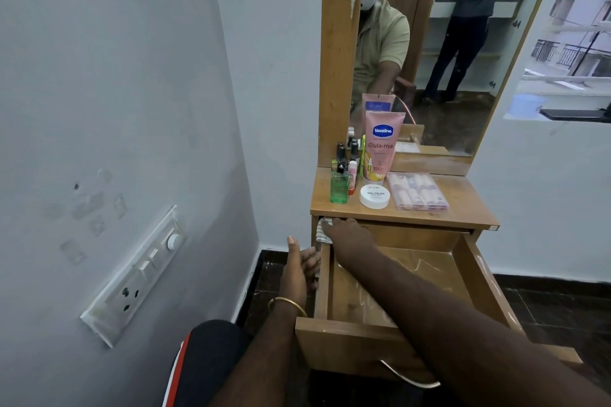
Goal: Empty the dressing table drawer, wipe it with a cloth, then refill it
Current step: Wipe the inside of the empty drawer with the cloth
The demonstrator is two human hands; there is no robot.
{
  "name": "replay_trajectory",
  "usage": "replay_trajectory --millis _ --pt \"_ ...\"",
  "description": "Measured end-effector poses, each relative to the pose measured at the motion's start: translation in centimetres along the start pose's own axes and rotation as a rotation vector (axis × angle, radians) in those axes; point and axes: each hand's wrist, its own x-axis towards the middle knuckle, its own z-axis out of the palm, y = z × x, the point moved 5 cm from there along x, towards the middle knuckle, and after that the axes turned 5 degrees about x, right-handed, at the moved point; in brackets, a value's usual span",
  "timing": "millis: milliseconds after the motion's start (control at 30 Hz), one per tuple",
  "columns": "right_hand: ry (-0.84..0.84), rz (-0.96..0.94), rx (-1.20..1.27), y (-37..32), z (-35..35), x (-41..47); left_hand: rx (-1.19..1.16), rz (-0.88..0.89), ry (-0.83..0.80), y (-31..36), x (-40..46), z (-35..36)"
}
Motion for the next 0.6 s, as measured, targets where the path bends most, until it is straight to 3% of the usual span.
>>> replay_trajectory --millis 167,367,500,600 --pt "0.009 -0.05 -0.076 -0.9 -0.1 -0.9 -0.017 0.009 0.009 0.3 0.0 0.0" --pt "-0.128 -0.194 -0.117 -2.3 -0.1 -6.4 -0.08 -0.015 -0.002 0.1 0.4 -0.2" --pt "-0.236 -0.261 0.126 -1.3 -1.6 -9.0 -0.102 -0.021 0.011 0.2 -0.6 -0.3" --pt "-0.126 -0.359 0.288 -0.7 -3.4 -9.7 -0.139 -0.002 0.005 0.1 -0.7 -0.4"
